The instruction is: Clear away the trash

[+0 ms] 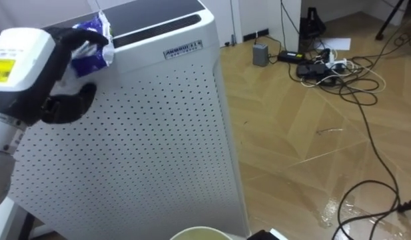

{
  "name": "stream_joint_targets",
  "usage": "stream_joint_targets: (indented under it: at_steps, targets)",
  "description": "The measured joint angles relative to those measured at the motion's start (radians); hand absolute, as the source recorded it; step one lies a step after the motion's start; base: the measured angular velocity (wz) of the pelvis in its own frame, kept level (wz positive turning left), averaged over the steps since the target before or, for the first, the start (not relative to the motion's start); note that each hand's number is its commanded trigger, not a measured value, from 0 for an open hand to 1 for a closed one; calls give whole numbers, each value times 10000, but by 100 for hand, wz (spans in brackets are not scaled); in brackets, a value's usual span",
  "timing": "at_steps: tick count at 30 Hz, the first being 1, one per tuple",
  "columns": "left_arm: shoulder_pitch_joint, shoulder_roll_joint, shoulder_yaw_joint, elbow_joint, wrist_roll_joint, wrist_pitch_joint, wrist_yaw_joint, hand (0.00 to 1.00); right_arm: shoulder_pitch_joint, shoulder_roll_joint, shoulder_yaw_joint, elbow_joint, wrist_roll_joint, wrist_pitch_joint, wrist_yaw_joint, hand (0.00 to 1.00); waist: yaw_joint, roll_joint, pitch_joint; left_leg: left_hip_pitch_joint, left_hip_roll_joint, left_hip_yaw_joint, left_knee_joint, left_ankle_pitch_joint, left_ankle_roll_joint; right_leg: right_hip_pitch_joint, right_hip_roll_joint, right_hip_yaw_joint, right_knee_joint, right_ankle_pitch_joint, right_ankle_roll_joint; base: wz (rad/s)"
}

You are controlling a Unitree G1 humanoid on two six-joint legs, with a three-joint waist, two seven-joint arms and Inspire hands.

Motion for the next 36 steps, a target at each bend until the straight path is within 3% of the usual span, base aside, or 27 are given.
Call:
stream_joint_targets:
  at_steps: [5, 12, 19, 22, 23, 26, 28, 31, 33, 36]
  targets:
    - [-124, 23, 40, 13, -3, 354, -28, 100, 0, -26, 125, 0, 1, 256, 3, 100, -14, -14, -4, 67, 1, 79, -4, 0, 0, 17, -2, 41, 35, -1, 4, -5]
    - [-250, 23, 164, 208, 1, 498, -180, 100, -7, -159, 225, -17, -5, 637, 5, 100, -25, -29, -44, 166, -20, 324, 0, 0, 0, -20, -30, 201, 192, -48, 44, -7]
    - [-354, 132, 212, 334, -200, 512, -177, 100, -10, -232, 229, -70, 5, 658, -40, 100, -27, -30, -49, 125, -16, 326, 1, 0, 1, -156, -30, 221, 332, -50, 43, -2]
    - [-340, 208, 348, 410, -1205, 378, -156, 100, -9, -243, 231, -91, 106, 657, -306, 100, 26, -39, -44, 139, -16, 324, 4, -1, 3, -146, -23, 206, 343, -49, 43, 0]
    - [-292, 210, 479, 352, -1910, 327, -163, 100, 20, -284, 228, -208, 111, 656, -372, 100, 47, 9, -78, 134, -13, 329, 4, -1, 3, -145, -21, 204, 333, -49, 42, 0]
    - [-165, 209, 690, -141, -3660, 258, -316, 100, 26, -292, 188, -565, 131, 546, -386, 100, 20, -18, -74, 93, -9, 319, 9, -2, 4, -90, -34, 80, 282, -50, 44, 12]
    - [54, 208, 768, -602, -5108, -184, -517, 100, 14, -309, 92, -566, 129, 370, -397, 100, 13, -69, -62, 67, -5, 268, 11, -2, 5, -7, -47, -71, 141, -42, 50, 24]
    - [280, 144, 774, -1164, -6532, -394, -750, 100, 14, -259, 90, -569, 81, 310, -405, 100, 22, -81, -76, 40, -4, 259, 28, -34, 58, 11, -66, -220, 3, -48, 60, 12]
    - [452, -100, 684, -1632, -7763, -793, -1107, 100, 15, -190, 161, -584, 80, 308, -381, 100, 61, -111, -82, -22, -10, 250, 41, -35, 60, 14, -88, -290, 11, -44, 60, 7]
    - [609, -285, -21, -1775, -9069, -1056, -1647, 100, 7, -167, 261, -583, 171, 301, -356, 100, 174, -166, -74, -54, -9, 260, 40, -35, 60, -3, -92, -277, 65, -46, 59, -3]
